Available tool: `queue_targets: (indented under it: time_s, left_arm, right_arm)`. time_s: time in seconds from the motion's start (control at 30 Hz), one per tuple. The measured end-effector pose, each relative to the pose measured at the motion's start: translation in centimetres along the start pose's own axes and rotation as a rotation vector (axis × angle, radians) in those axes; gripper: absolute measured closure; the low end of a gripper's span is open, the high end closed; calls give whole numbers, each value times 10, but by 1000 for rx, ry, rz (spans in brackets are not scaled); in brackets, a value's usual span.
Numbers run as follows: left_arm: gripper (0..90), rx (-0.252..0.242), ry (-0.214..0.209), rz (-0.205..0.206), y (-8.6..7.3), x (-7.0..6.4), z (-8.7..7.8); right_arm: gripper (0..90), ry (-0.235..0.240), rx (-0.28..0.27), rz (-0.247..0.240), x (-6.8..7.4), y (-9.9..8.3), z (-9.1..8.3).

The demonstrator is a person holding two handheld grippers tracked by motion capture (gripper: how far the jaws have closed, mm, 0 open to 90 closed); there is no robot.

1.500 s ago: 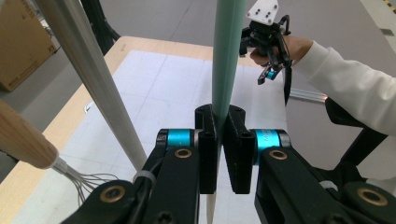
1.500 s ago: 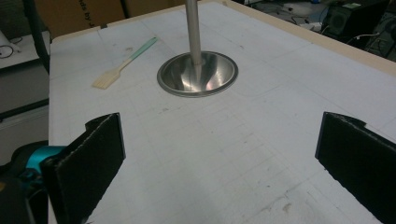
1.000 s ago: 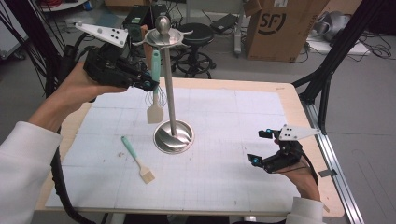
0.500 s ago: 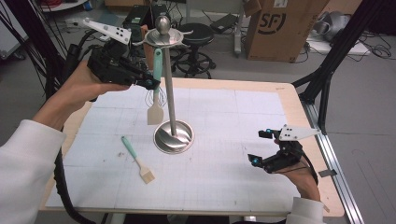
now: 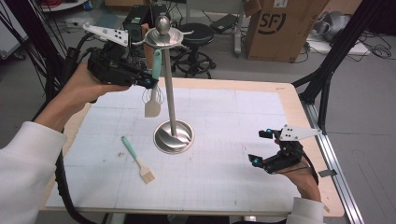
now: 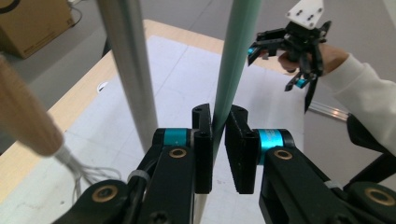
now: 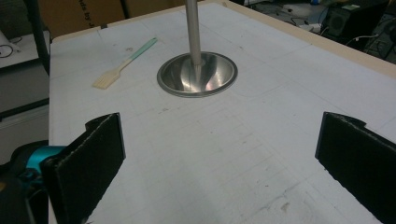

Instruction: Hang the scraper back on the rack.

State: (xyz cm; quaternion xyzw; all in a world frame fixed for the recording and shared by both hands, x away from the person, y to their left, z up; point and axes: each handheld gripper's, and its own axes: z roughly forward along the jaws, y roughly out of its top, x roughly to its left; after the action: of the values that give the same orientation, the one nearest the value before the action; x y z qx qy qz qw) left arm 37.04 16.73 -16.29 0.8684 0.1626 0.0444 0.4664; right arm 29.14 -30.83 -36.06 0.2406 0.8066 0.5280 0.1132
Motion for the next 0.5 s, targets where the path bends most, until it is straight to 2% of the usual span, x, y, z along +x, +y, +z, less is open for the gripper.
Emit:
queue_targets:
  time_s: [0.1,0.2,0.3,0.5]
  left_arm:
    - [633,11,20,21,-5,-2,-1]
    - [553,-7,18,37,-10,-5,-5]
    - [449,2,57,96,-18,-11,-11]
    - [271,-10,79,118,-33,-17,-27]
  right_arm:
    - [2,0,1,1,0,0,0]
    - [2,-4,-2,0,0,0,-2]
    - [2,-8,-5,-2,0,0,-3]
    - [2,-10,-5,-3,0,0,-4]
